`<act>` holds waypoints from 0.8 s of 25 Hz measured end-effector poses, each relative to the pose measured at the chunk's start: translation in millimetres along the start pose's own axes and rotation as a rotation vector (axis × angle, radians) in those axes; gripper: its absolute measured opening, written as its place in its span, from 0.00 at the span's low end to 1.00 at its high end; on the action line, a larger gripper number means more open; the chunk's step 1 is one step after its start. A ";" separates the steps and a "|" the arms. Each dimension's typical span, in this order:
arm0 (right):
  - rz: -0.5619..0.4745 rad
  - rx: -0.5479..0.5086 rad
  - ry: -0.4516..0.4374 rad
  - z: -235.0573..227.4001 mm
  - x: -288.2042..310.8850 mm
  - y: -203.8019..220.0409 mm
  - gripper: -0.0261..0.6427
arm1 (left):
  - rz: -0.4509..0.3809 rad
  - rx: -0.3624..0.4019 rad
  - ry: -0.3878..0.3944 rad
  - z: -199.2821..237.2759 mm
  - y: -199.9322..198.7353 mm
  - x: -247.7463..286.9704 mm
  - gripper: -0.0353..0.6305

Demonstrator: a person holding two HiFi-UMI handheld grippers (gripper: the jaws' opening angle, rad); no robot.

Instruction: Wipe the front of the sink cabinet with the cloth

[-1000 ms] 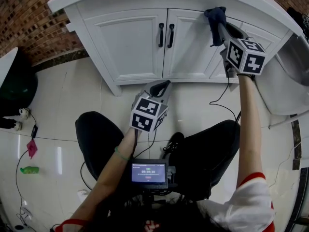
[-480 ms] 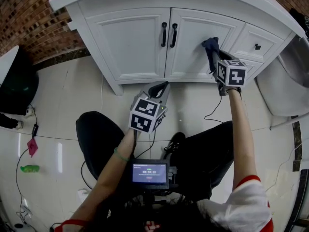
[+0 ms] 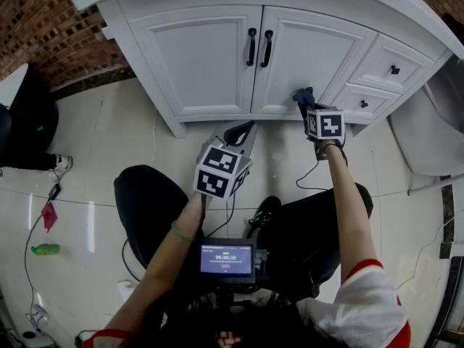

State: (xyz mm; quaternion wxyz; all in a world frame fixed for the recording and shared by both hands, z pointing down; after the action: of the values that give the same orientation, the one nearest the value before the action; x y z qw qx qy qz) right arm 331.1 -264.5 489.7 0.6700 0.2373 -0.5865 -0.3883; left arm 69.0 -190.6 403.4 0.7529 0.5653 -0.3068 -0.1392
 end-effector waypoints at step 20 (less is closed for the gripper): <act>0.024 0.014 -0.043 1.3 1.3 11.2 0.13 | 0.000 -0.006 -0.015 8.5 4.2 1.3 0.08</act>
State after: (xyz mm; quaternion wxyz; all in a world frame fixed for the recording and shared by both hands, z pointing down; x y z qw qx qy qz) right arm 332.6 -258.8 499.4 0.6600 0.2265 -0.6065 -0.3811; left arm 64.2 -196.5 409.2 0.7521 0.5622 -0.3121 -0.1445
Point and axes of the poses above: the fingertips, and each gripper's own axes: x forward along the fingers, z to its left, y out of its underside, the point moved 6 cm from there along -x, backward along the fingers, and after that the axes turned 9 degrees about -x, right-handed, at the moved point
